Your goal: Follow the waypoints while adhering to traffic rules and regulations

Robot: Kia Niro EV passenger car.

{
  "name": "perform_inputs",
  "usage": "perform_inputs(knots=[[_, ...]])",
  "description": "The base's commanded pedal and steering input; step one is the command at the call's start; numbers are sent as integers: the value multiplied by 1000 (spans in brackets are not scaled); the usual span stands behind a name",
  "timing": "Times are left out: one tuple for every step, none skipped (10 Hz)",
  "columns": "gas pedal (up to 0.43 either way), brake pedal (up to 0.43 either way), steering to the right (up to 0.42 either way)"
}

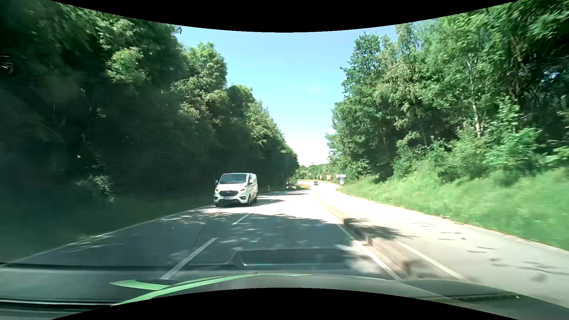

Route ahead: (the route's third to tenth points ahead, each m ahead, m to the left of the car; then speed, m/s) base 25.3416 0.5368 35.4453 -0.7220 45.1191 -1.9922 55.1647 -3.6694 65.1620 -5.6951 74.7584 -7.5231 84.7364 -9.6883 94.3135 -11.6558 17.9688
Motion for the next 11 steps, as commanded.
perform_inputs(knots=[[0,0,15],[0,0,15],[0,0,15],[0,0,15],[0,0,16],[0,0,16],[0,0,17],[0,0,17],[0,0,18],[0,0,18],[0,0,18]])
